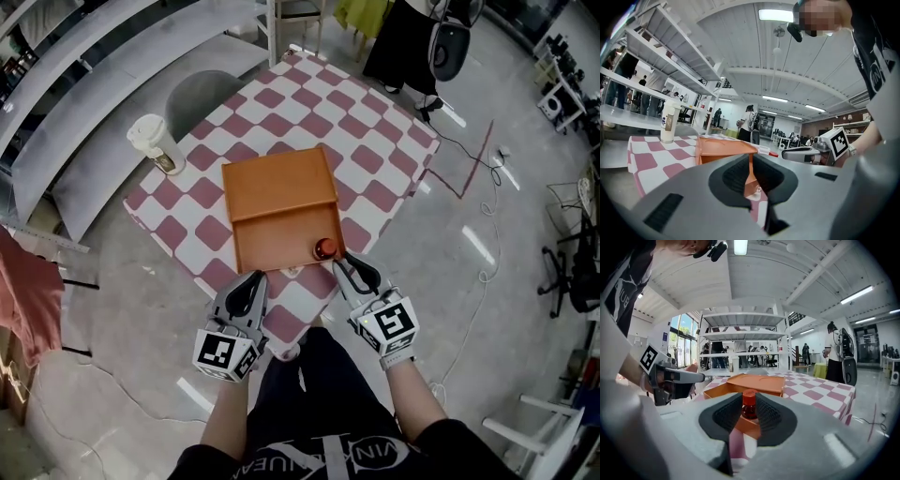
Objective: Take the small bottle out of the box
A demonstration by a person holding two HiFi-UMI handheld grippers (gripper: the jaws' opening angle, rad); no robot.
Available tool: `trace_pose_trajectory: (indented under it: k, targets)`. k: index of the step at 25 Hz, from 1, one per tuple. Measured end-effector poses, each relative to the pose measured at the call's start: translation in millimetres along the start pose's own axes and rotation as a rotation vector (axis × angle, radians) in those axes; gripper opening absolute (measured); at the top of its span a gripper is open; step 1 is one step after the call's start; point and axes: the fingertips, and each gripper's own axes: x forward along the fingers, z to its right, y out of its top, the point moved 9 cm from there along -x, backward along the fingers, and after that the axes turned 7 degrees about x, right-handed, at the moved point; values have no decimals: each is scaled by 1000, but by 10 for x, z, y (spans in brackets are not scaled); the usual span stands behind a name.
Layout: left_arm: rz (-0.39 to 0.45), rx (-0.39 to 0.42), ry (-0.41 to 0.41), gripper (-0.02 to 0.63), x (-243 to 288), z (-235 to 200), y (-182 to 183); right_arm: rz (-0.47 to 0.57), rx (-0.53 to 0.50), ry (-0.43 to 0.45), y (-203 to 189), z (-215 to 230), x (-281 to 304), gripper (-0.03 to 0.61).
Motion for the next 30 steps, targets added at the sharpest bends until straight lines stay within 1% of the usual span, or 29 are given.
trace_pose_trajectory:
  k: [3,5,9,14,19,24,30]
  targets:
    - [-16,1,1,28,91,21,12,-27,-7,30,-18,55,67,85]
    - [-36,13,12,28,125,25,-3,-48,6,42,-58,73,111,100]
    - [-55,36,28,28,188,22,-37,-67,8,44,-79,103,193,144]
    - [-66,33,23,28,248,-3,-38,-70,35,49,-75,115,277,166]
    - [-56,29,30,28,287,-29,-14,-77,46,49,-103,144,354,172]
    - [-55,25,39,28,278,-32,-24,-77,30,55,-74,141,399,172]
    - [-64,15,60,28,236,-44,-83,-110,-55,69,-67,105,475,172]
